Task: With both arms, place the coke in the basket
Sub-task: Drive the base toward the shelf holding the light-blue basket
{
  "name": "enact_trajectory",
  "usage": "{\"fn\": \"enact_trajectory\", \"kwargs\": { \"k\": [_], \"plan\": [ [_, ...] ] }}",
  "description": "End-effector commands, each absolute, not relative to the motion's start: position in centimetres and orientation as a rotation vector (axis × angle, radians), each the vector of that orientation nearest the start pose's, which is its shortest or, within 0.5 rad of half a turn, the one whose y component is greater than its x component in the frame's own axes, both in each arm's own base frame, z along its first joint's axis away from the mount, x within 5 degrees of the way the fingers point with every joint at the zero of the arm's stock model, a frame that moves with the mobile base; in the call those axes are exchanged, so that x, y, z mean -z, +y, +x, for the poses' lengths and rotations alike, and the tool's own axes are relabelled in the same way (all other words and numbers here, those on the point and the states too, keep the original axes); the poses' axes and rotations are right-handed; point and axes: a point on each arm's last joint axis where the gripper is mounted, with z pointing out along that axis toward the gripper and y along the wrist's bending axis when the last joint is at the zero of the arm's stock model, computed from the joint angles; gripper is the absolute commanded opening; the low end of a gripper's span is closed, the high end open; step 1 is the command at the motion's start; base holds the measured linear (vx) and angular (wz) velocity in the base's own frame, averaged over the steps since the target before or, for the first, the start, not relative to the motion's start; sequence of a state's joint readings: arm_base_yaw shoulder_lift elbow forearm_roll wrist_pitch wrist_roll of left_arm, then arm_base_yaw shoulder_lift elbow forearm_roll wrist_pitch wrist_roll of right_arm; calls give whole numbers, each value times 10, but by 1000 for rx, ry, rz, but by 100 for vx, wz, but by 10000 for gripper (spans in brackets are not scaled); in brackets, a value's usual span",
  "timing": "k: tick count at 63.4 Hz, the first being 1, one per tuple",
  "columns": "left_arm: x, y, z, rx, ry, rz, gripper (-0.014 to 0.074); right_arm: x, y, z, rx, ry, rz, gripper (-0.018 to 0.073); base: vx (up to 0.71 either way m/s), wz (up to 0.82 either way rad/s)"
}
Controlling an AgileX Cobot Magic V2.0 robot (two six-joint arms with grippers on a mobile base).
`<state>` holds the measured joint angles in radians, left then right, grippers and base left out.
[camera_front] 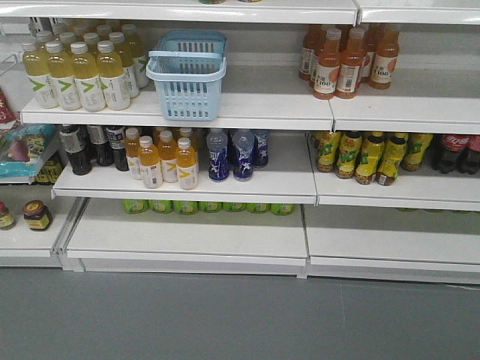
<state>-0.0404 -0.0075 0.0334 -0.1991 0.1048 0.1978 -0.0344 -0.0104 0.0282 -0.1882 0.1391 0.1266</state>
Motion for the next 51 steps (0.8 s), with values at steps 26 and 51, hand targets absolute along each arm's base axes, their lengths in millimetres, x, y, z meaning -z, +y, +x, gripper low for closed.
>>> {"fn": "enact_trajectory", "kwargs": {
  "k": [26, 51],
  "plan": [
    [-201, -3, 56, 53, 1522, 24, -6, -196, -3, 56, 101, 1560, -20, -2, 11, 3],
    [-201, -3, 56, 53, 1522, 24, -6, -196, -3, 56, 101, 1560, -20, -2, 12, 0]
  ]
}}
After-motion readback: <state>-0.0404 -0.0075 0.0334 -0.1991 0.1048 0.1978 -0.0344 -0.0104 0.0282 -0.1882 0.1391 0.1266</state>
